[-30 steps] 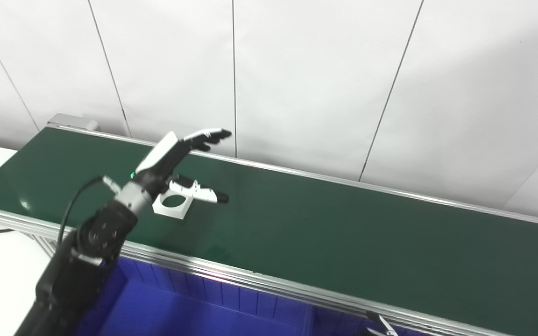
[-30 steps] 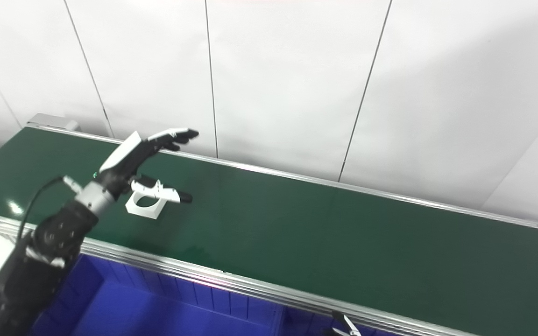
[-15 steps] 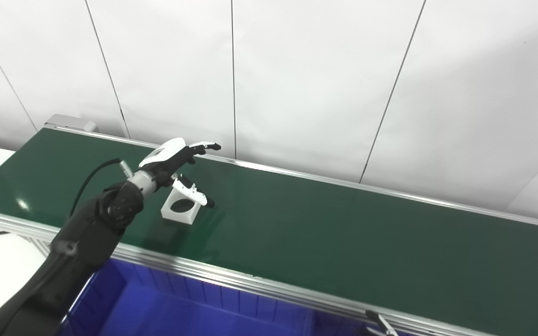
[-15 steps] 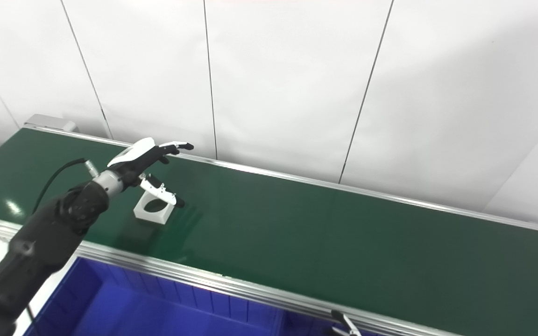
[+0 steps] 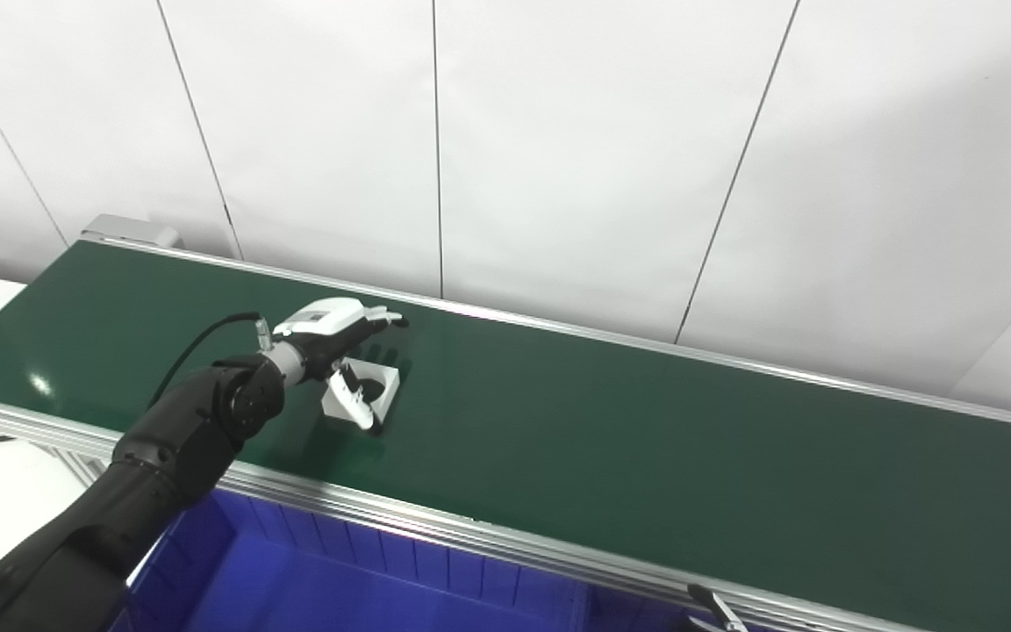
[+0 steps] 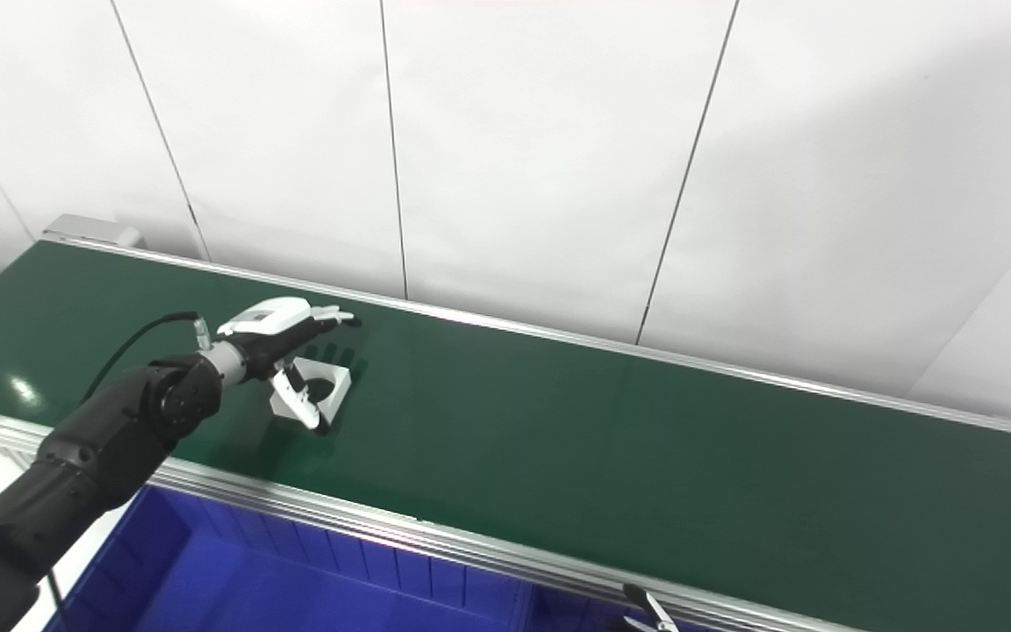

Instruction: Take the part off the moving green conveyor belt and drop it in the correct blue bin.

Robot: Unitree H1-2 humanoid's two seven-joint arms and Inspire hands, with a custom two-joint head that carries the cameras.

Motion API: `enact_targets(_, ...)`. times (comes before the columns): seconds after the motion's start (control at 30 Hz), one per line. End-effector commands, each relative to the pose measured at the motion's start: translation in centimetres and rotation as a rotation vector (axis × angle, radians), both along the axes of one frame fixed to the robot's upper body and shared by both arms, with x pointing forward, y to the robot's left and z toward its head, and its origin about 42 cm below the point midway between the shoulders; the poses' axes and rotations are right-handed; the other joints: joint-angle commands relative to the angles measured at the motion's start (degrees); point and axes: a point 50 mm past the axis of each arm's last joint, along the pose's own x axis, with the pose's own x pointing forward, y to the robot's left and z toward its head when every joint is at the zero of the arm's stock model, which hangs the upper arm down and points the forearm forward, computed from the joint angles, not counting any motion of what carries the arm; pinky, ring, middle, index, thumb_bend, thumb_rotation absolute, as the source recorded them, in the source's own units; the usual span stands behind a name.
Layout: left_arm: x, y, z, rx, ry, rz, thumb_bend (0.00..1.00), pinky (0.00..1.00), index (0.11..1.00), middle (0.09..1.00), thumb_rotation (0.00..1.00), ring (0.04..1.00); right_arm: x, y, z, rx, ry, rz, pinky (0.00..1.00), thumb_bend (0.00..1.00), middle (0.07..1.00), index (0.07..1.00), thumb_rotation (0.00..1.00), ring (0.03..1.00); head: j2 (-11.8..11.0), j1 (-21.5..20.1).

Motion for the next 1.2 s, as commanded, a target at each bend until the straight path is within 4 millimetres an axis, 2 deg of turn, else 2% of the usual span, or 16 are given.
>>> enact_targets(0.0, 1.1, 0.8, 2.4, 0.031, -0.029, 0.004, 1.00, 1.00, 0.938, 0.997, 0.18, 0.999, 0.1, 0.1, 1.2, 0.019, -0.081, 0.011, 0.55, 0.73, 0.745, 0.890, 0.39, 0.699, 0.1, -0.1)
enact_targets(0.2, 0.7, 0.4, 0.9, 0.072, 0.025, -0.016, 1.00, 1.00, 0.933, 0.997, 0.19, 1.000, 0.0, 0.0, 1.2, 0.026, -0.081, 0.010, 0.56, 0.72, 0.748, 0.893, 0.38, 0.705, 0.3, -0.1)
enact_targets(0.23, 0.7, 0.3, 0.7, 0.078, 0.028, -0.019, 0.98, 1.00, 0.928, 0.994, 0.15, 1.000, 0.0, 0.0, 1.2, 0.025, -0.082, 0.009, 0.56, 0.72, 0.745, 0.891, 0.38, 0.701, 0.3, -0.1)
enact_targets(0.27, 0.6, 0.2, 0.6, 0.080, 0.031, -0.017, 0.98, 1.00, 0.928, 0.993, 0.14, 1.000, 0.0, -0.1, 1.2, 0.025, -0.083, 0.009, 0.56, 0.72, 0.745, 0.891, 0.38, 0.701, 0.4, -0.1)
enact_targets(0.33, 0.5, 0.1, 0.3, 0.070, 0.032, -0.003, 0.91, 1.00, 0.922, 0.986, 0.05, 0.993, -0.1, -0.1, 1.3, 0.025, -0.083, 0.011, 0.56, 0.72, 0.745, 0.891, 0.37, 0.702, 0.5, 0.0)
enact_targets(0.37, 0.5, 0.0, 0.1, 0.059, 0.032, 0.007, 0.87, 0.91, 0.896, 0.951, 0.02, 0.930, -0.1, -0.1, 1.3, 0.024, -0.083, 0.011, 0.56, 0.71, 0.748, 0.893, 0.37, 0.706, 0.5, 0.0)
enact_targets(0.4, 0.4, 0.0, -0.1, 0.034, 0.029, 0.016, 0.85, 0.88, 0.888, 0.939, 0.01, 0.909, -0.1, -0.1, 1.3, 0.022, -0.083, 0.012, 0.56, 0.71, 0.749, 0.894, 0.37, 0.707, 0.5, 0.0)
enact_targets(0.43, 0.4, -0.1, -0.2, 0.016, 0.027, 0.021, 0.79, 0.77, 0.850, 0.882, 0.01, 0.825, -0.1, -0.2, 1.3, 0.019, -0.084, 0.012, 0.56, 0.71, 0.750, 0.895, 0.37, 0.708, 0.5, 0.0)
enact_targets(0.47, 0.3, -0.1, -0.3, 0.000, 0.018, 0.022, 0.76, 0.71, 0.831, 0.853, 0.00, 0.781, -0.1, -0.2, 1.3, 0.016, -0.086, 0.011, 0.56, 0.71, 0.749, 0.895, 0.37, 0.706, 0.7, -0.2)
enact_targets(0.5, 0.2, -0.1, -0.5, -0.005, 0.003, 0.018, 0.68, 0.63, 0.765, 0.763, 0.00, 0.688, -0.1, -0.1, 1.3, 0.015, -0.088, 0.011, 0.56, 0.71, 0.749, 0.894, 0.38, 0.705, 0.7, -0.2)
enact_targets(0.53, 0.2, -0.2, -0.6, -0.008, -0.014, 0.018, 0.60, 0.56, 0.648, 0.621, 0.00, 0.613, -0.1, -0.1, 1.3, 0.019, -0.087, 0.010, 0.56, 0.71, 0.750, 0.895, 0.38, 0.705, 0.8, -0.3)
enact_targets(0.6, 0.1, -0.2, -0.8, -0.016, -0.047, 0.014, 0.53, 0.49, 0.544, 0.502, 0.00, 0.532, -0.1, -0.1, 1.3, 0.027, -0.085, 0.011, 0.56, 0.71, 0.751, 0.896, 0.37, 0.709, 1.0, -0.3)
enact_targets(0.67, 0.0, -0.3, -0.8, -0.040, -0.090, 0.005, 0.52, 0.45, 0.493, 0.502, 0.00, 0.500, -0.1, -0.1, 1.4, 0.026, -0.087, 0.013, 0.57, 0.70, 0.752, 0.897, 0.36, 0.712, 1.1, -0.4)
enact_targets(0.8, -0.2, -0.2, -0.4, -0.107, -0.163, -0.010, 0.52, 0.44, 0.487, 0.500, 0.00, 0.494, -0.1, 0.0, 1.4, 0.030, -0.087, 0.008, 0.57, 0.71, 0.749, 0.894, 0.37, 0.710, 1.3, -0.5)
enact_targets(0.97, 0.0, -0.1, 1.1, -0.159, -0.188, 0.004, 0.52, 0.41, 0.503, 0.475, 0.00, 0.459, 0.0, 0.2, 1.5, 0.025, -0.091, 0.007, 0.57, 0.70, 0.751, 0.894, 0.38, 0.709, 1.5, -0.6)
enact_targets(1.17, -0.7, 0.5, 2.5, -0.253, -0.241, 0.005, 0.52, 0.42, 0.501, 0.476, 0.00, 0.464, 0.0, 0.5, 1.7, 0.026, -0.096, 0.008, 0.58, 0.70, 0.757, 0.896, 0.39, 0.716, 2.5, -2.0)
